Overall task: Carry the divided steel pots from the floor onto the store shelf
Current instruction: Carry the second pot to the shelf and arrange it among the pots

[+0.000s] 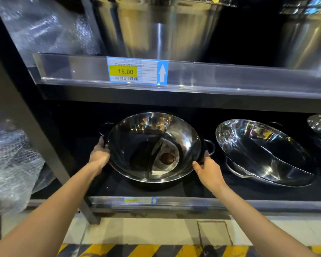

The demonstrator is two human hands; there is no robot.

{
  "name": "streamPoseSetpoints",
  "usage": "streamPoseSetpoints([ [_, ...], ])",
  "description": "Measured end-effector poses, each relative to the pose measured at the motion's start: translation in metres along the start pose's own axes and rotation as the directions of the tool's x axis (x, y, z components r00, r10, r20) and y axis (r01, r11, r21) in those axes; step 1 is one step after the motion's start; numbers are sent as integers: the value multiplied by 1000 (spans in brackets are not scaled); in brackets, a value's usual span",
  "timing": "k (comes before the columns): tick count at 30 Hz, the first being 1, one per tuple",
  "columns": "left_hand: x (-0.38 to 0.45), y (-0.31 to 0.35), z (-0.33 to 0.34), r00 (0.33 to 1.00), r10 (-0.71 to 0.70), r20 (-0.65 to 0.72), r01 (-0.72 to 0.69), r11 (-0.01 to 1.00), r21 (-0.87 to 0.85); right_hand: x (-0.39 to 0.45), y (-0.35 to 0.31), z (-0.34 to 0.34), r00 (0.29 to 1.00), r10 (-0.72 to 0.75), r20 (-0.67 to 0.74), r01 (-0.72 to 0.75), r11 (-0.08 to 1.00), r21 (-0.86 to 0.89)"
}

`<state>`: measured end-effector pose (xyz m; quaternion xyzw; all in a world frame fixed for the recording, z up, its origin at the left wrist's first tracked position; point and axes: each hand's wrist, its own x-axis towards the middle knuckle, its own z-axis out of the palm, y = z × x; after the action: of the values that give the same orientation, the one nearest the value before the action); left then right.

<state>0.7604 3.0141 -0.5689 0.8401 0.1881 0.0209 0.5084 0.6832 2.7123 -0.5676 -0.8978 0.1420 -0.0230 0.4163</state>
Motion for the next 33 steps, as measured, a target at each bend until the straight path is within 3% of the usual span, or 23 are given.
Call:
streamPoseSetpoints([
  [4, -13, -7, 2, 1000, -5, 26, 9, 990, -138, 17, 0, -8, 999, 25, 29, -24, 999, -46],
  [12, -27, -21, 1, 983, 2, 185, 66, 929, -363, 24, 7, -12, 994, 22, 108, -24, 1000, 20],
  [33, -30, -18, -4, 991, 5, 131, 38, 944, -329, 31, -1, -6, 976, 78, 204, -107, 986, 131],
])
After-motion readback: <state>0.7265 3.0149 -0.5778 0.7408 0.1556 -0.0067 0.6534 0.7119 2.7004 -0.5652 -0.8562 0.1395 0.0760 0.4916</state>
